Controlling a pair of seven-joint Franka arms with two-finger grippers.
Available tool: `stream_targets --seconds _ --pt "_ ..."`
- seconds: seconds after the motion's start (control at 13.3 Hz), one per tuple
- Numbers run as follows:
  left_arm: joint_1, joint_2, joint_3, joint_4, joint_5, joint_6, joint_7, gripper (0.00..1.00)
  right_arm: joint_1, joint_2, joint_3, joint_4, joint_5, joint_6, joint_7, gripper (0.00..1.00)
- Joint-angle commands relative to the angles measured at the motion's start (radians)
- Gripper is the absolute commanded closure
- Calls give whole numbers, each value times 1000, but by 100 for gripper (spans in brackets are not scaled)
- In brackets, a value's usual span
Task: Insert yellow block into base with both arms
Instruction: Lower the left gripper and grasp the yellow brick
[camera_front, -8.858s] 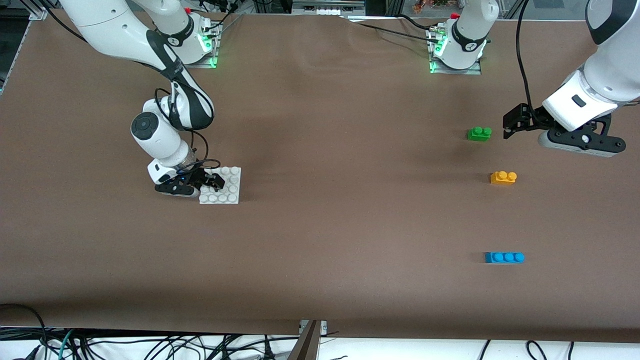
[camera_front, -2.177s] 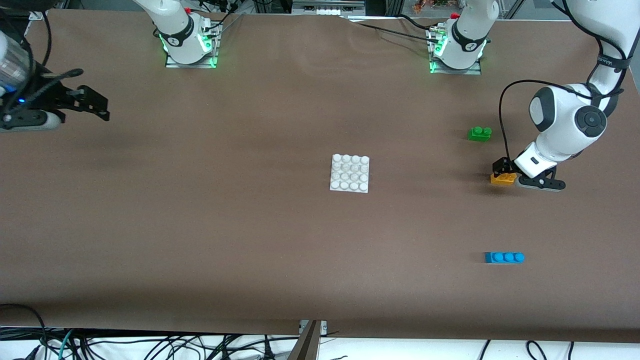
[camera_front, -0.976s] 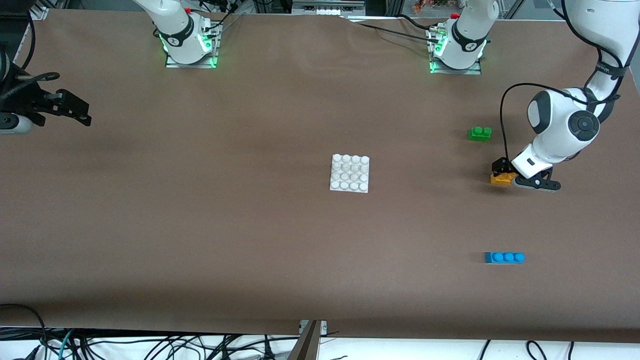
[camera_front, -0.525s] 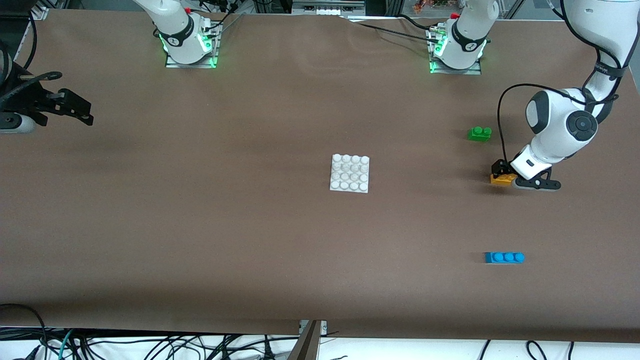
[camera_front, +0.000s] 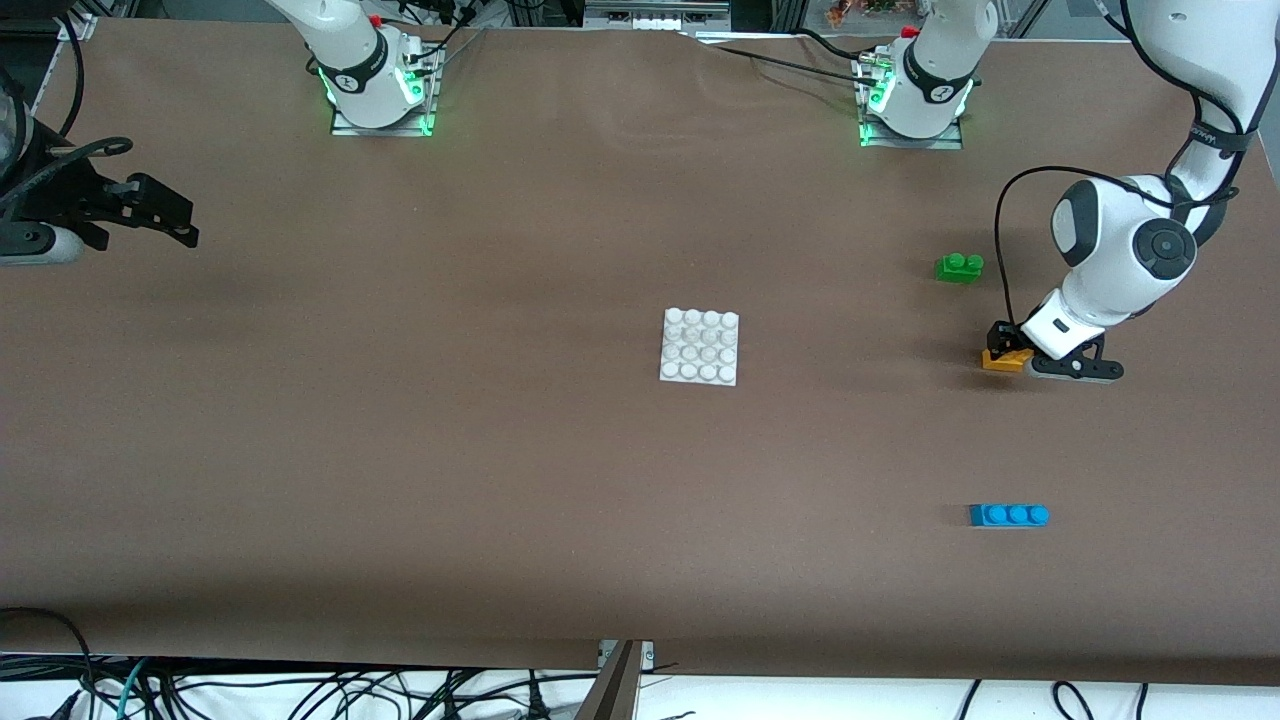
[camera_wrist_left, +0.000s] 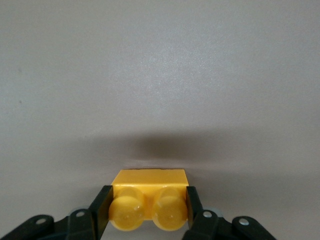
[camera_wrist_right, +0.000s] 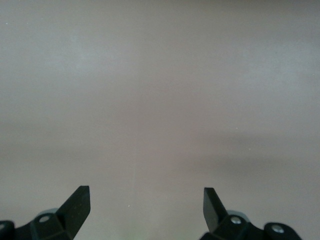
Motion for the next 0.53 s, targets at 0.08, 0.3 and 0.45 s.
stream_targets --seconds 0.08,0.3,0.45 --pt "8 -41 -15 -2 24 -22 -16 77 -1 1 -2 26 21 -26 -15 0" --pt "8 -114 -87 42 24 -165 -22 78 -1 1 -2 26 21 -26 -16 0" --pt "8 -134 -149 117 19 -295 -51 77 -1 1 -2 26 21 -26 -16 0"
